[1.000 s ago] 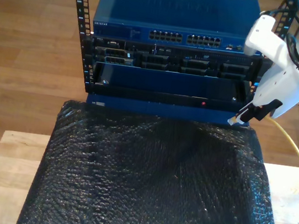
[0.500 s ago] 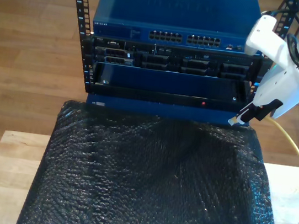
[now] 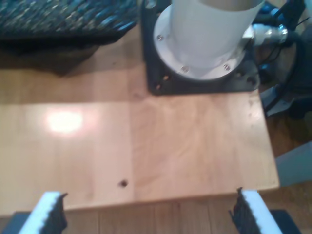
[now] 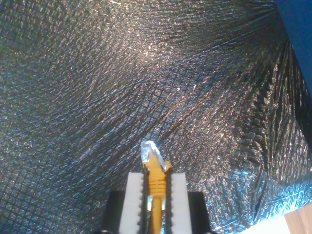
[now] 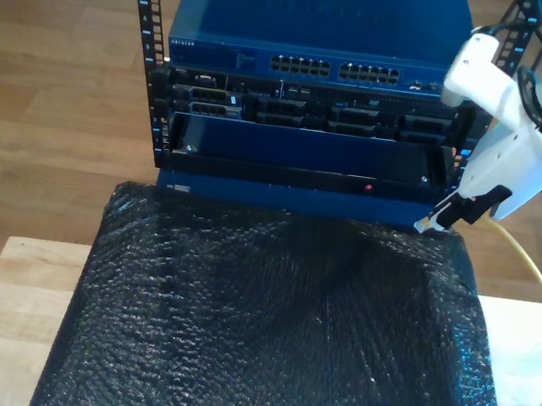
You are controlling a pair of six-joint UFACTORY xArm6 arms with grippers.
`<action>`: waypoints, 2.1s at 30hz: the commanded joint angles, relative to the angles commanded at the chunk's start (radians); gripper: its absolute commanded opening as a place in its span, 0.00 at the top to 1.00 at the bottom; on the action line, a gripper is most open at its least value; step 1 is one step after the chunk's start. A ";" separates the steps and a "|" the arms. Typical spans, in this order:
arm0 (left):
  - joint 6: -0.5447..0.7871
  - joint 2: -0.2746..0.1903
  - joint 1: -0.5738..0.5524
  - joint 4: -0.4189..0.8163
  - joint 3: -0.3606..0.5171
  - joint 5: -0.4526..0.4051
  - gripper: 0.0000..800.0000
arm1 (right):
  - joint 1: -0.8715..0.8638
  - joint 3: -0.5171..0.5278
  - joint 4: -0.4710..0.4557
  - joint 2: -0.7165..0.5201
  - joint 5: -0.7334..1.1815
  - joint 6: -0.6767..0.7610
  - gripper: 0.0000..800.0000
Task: Grab the cable and plug it in
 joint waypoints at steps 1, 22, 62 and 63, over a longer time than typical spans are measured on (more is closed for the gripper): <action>0.008 -0.014 0.003 0.008 0.028 -0.003 0.00 | 0.000 0.003 0.000 0.000 0.000 0.000 1.00; 0.021 -0.219 0.009 0.018 0.373 -0.236 0.00 | 0.000 0.020 -0.006 -0.008 0.000 0.000 1.00; 0.018 -0.422 0.166 0.012 0.585 -0.470 0.00 | 0.002 0.026 -0.008 -0.008 0.000 -0.003 1.00; 0.018 -0.423 0.166 0.012 0.586 -0.477 0.00 | 0.002 0.026 -0.008 -0.008 0.000 -0.003 1.00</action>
